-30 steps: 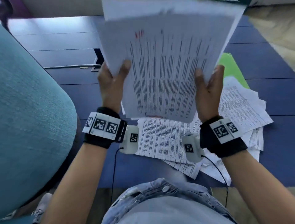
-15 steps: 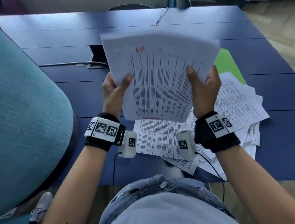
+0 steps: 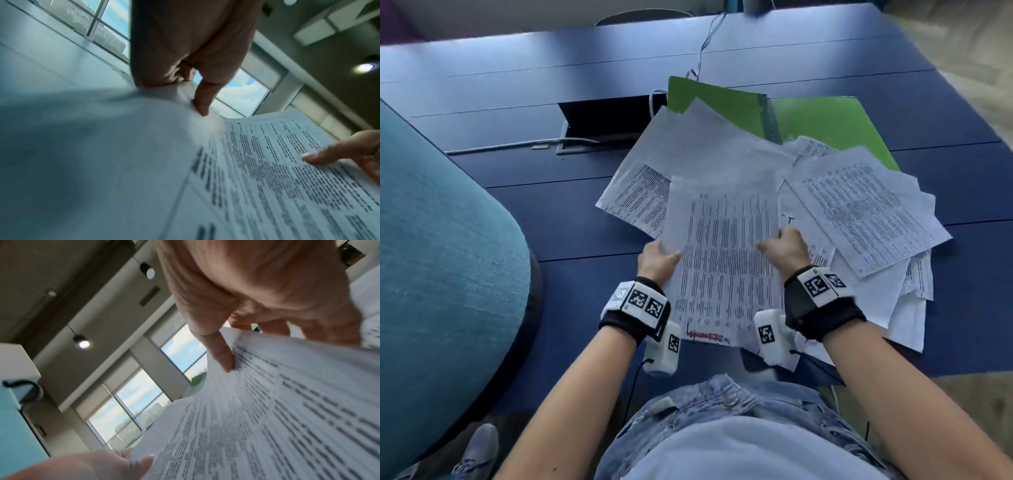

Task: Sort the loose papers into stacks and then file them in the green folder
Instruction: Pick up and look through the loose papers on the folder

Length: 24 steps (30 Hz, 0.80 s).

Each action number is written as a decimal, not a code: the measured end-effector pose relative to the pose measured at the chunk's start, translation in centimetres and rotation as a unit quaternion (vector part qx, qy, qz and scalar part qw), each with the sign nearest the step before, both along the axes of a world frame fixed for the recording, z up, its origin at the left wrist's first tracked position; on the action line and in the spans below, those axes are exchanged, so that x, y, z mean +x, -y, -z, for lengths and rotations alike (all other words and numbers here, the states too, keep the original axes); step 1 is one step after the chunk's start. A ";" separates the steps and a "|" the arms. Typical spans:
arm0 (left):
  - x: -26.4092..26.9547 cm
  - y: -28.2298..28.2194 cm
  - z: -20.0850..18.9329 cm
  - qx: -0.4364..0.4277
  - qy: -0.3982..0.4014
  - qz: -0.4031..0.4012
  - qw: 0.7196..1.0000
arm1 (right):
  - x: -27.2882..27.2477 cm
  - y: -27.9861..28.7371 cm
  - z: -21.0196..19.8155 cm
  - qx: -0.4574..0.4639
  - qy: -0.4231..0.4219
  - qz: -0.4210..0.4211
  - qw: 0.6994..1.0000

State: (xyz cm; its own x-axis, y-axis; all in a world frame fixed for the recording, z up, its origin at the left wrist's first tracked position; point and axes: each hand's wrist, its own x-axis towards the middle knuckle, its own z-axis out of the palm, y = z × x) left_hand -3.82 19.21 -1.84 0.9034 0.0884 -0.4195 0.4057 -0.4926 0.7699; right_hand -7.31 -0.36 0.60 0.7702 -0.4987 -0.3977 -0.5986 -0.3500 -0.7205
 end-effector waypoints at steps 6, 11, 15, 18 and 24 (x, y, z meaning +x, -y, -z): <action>-0.8 0.0 1.2 0.074 -0.072 0.021 0.994 | 0.0 -0.7 2.7 -0.050 -0.045 -0.004 0.998; -0.3 -0.1 1.0 0.082 -0.077 0.009 0.994 | -0.5 -2.2 1.5 -0.096 -0.003 -0.070 0.993; -0.6 -0.1 1.2 0.085 -0.071 0.007 0.994 | -1.2 -4.5 0.7 -0.121 -0.024 -0.150 0.981; -0.7 0.0 1.4 0.086 -0.063 0.005 0.994 | -1.3 -4.8 0.7 -0.104 -0.052 -0.163 0.980; -1.1 0.1 1.9 0.062 -0.076 -0.005 0.995 | -1.7 -3.5 1.3 -0.100 0.036 -0.140 0.984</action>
State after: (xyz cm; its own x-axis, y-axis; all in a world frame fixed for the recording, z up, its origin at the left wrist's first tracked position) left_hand -4.95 19.14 -3.79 0.8290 0.1571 -0.5367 0.5186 -0.5749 0.6328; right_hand -9.00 3.13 -0.75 0.9116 -0.3249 -0.2519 -0.4075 -0.6337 -0.6575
